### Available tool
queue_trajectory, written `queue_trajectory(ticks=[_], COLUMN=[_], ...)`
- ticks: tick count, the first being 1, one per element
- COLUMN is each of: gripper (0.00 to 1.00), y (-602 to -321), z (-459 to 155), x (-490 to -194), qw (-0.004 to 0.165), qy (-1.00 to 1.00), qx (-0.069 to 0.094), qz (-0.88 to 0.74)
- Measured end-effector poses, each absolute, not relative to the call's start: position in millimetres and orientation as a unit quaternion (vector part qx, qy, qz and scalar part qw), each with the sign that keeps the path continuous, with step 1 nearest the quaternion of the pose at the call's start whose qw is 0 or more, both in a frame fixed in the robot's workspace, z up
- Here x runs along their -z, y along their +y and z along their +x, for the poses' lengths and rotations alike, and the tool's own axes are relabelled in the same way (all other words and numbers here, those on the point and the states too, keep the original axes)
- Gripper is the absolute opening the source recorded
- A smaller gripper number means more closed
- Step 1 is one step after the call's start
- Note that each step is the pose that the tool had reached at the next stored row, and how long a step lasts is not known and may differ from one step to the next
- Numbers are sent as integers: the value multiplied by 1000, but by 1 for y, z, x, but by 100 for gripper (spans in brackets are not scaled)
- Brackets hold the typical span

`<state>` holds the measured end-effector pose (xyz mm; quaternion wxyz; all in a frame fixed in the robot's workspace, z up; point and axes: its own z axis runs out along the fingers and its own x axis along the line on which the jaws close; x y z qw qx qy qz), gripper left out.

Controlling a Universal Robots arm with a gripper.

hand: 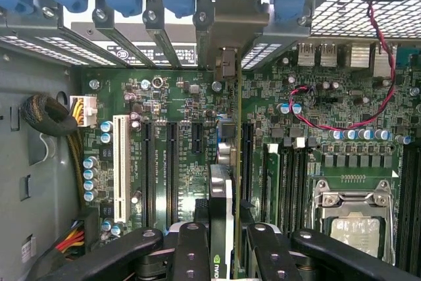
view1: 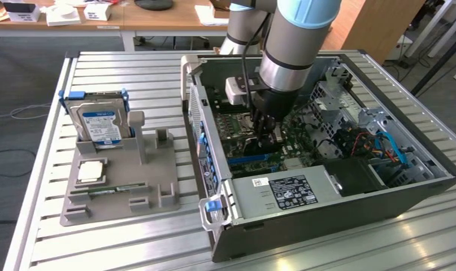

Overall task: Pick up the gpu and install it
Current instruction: 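Insert the gpu into the slot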

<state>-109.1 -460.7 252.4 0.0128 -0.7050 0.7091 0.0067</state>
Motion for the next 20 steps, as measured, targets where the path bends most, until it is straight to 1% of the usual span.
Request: queue_trajectory(ticks=[20], gripper=[27], y=[-461], z=[-109], x=[-249], qw=[13], qy=[709], qx=[-7], qz=[-705])
